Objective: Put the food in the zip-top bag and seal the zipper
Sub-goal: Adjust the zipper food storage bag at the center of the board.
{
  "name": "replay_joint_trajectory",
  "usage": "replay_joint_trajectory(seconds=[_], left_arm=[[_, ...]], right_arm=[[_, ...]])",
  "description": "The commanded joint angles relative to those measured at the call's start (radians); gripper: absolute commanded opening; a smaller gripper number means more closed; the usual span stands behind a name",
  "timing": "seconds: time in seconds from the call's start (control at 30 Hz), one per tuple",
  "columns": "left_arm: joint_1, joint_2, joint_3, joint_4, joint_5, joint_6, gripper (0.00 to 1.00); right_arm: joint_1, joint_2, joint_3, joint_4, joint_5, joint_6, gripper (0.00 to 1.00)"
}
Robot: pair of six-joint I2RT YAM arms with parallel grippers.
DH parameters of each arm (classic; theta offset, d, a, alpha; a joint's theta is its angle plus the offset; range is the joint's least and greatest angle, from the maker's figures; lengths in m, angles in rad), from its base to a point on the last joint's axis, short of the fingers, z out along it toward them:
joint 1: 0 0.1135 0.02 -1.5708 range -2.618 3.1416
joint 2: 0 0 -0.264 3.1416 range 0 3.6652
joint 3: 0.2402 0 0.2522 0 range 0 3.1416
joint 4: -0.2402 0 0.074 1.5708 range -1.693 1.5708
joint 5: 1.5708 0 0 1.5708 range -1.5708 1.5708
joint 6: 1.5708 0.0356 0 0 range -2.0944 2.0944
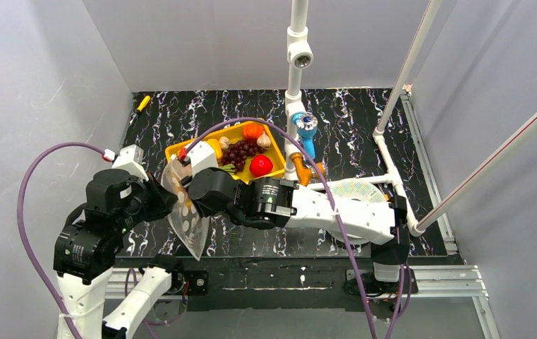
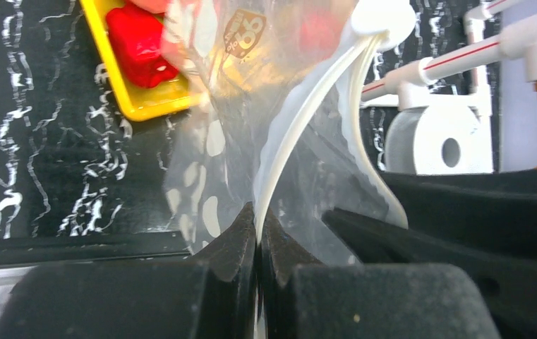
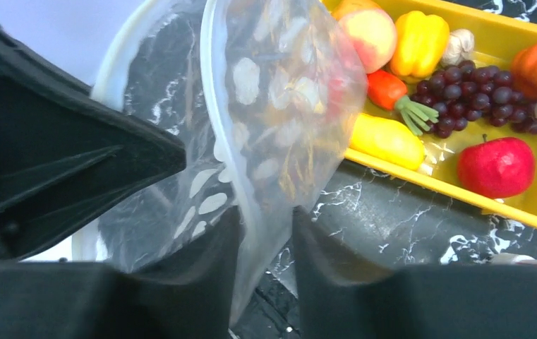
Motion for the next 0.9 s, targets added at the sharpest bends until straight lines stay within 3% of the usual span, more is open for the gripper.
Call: replay_joint_trajectory(seconds=[0.0, 0.03, 0.07, 0.27, 0.43, 0.53, 0.7, 0.77, 0.87], left_arm=[[0.003, -0.009, -0.026, 0.075, 0.11, -0.048, 0.0], [0.002, -0.011, -0.037, 0.095, 0.125, -0.053, 0.0], [0.002, -0.013, -0.054, 0.116, 0.142, -0.058, 0.0], [0.002, 0.026, -0.177, 0.233, 0.317, -0.083, 0.0], [0.002, 0.067, -0.321, 0.465, 0.61, -0.17, 0.04], [0.001, 0.089, -0.357, 0.506, 0.657, -0.169, 0.2], [0.001, 0.092, -0.34, 0.447, 0.596, -0.07, 0.6], [0.003, 0.114, -0.293, 0.377, 0.54, -0.004, 0.81], [0.003, 0.14, -0.204, 0.282, 0.451, 0.078, 0.9]], right_arm=[[0.006, -0.02, 0.002, -0.045, 0.111, 0.051, 0.22], [0.007, -0.03, 0.002, -0.073, 0.144, 0.064, 0.09], [0.008, -0.04, 0.001, -0.114, 0.184, 0.085, 0.01], [0.033, -0.202, -0.187, -0.246, 0.408, 0.2, 0.01], [0.048, -0.314, -0.308, -0.358, 0.467, 0.331, 0.01], [0.067, -0.34, -0.358, -0.377, 0.463, 0.341, 0.01], [0.077, -0.314, -0.347, -0.47, 0.485, 0.484, 0.01], [0.077, -0.28, -0.317, -0.566, 0.506, 0.585, 0.01], [0.077, -0.211, -0.255, -0.705, 0.519, 0.762, 0.01]])
